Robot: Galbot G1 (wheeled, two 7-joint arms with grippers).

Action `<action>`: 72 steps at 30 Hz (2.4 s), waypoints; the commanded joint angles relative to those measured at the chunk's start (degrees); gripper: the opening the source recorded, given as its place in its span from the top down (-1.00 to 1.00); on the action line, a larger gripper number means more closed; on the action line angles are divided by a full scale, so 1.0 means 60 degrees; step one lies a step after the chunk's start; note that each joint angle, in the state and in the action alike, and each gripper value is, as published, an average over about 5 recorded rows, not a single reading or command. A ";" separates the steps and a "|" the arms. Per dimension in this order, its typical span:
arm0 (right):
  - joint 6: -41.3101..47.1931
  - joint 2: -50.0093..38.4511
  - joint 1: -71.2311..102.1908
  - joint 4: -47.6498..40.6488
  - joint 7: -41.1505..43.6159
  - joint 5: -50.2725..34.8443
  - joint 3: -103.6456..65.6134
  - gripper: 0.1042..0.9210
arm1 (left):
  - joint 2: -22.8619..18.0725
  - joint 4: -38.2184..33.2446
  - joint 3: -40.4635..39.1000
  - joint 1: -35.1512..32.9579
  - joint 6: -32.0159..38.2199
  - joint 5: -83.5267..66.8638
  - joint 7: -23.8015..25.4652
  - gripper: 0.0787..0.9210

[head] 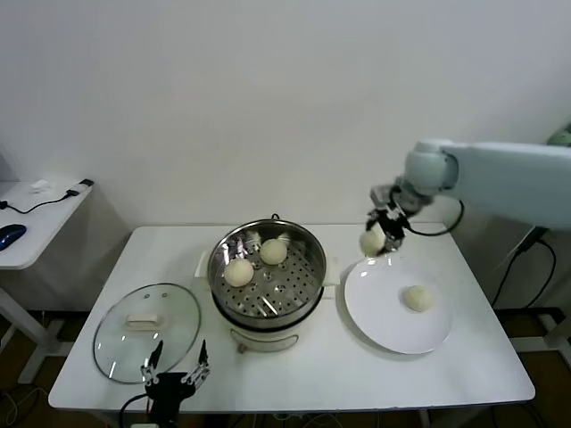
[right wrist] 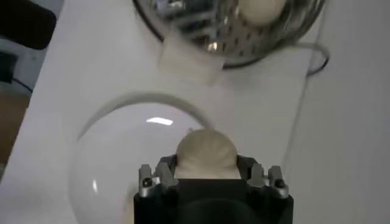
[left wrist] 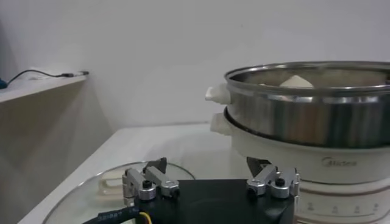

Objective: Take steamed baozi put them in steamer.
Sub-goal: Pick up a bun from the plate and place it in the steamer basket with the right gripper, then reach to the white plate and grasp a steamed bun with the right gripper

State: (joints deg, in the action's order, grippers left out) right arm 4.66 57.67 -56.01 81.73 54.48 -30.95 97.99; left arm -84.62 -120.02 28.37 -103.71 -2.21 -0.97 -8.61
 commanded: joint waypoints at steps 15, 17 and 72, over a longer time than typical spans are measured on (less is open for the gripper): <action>-0.5633 0.3843 0.2030 -0.0450 0.0703 0.3140 -0.0913 -0.36 | -0.0081 0.0133 0.0063 -0.0033 0.0053 0.0008 -0.0062 -0.77; -0.5628 0.3988 0.2410 -0.0797 0.0620 0.3326 -0.0931 -0.36 | -0.0081 0.0137 0.0067 -0.0047 0.0057 0.0004 -0.0069 -0.77; 0.0934 -0.4075 0.3983 -0.1927 0.0262 0.1749 -0.0753 -0.76 | -0.0026 -0.0221 0.0199 -0.0328 0.0061 -0.0040 0.0096 -0.77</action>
State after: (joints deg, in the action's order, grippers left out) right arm 0.84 43.78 -46.61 72.33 58.36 -25.18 100.75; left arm -84.66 -121.47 29.48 -105.30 -1.76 -1.29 -8.33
